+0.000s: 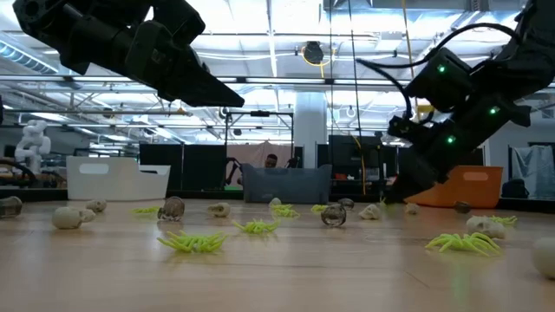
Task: Sort Halloween decoration
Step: Put the green toy spider into the orange bin
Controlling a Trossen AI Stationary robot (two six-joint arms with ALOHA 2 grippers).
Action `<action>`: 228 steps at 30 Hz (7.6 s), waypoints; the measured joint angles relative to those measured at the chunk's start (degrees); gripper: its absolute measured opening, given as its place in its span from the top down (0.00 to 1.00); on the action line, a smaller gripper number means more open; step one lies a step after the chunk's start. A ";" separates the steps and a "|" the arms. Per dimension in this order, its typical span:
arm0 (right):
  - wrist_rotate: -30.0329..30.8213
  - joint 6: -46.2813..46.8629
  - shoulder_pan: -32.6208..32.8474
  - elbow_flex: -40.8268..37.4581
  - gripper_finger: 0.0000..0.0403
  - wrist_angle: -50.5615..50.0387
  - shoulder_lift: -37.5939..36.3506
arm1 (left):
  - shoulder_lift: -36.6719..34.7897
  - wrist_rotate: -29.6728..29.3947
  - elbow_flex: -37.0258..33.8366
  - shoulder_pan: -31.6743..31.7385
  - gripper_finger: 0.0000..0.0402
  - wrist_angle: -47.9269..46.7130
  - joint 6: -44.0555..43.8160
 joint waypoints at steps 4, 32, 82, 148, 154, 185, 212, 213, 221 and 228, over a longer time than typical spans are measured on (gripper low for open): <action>-1.50 -0.40 0.07 0.00 1.00 0.24 -3.55 | 0.00 0.00 0.00 0.00 0.67 -0.23 -0.02; -2.02 -4.55 8.52 0.09 1.00 37.55 -10.10 | 0.07 0.02 0.00 0.00 0.67 -0.04 -0.18; 8.46 -21.40 7.27 0.17 1.00 26.99 -24.73 | 0.09 0.07 0.00 -0.04 0.67 -0.07 -0.20; 22.07 -9.59 -39.04 0.17 0.61 -6.45 -17.55 | 0.09 -1.14 -0.02 0.22 0.67 -0.19 -9.53; 21.50 -9.10 -39.04 0.17 0.56 -6.49 -17.71 | 0.09 -0.90 -0.02 -0.07 0.67 -0.96 -10.73; 8.42 3.04 -43.91 26.78 0.59 -51.16 -18.20 | 0.09 -0.42 -0.02 -0.15 0.67 -5.22 -10.28; 8.69 1.02 -43.85 29.03 0.59 -57.59 -14.71 | 0.10 -0.44 -0.02 -2.69 0.67 -10.98 -13.18; 8.69 1.02 -43.85 29.03 0.59 -57.55 -14.69 | 0.10 -0.44 -0.02 -2.69 0.67 -10.99 -13.18; 8.73 1.06 -43.85 29.03 0.59 -57.50 -14.67 | 0.09 -0.44 -0.02 -2.69 0.67 -10.97 -13.14; 8.71 1.35 -43.85 29.03 0.59 -58.05 -14.66 | 0.11 -2.32 -0.02 -2.69 0.67 -10.42 -10.88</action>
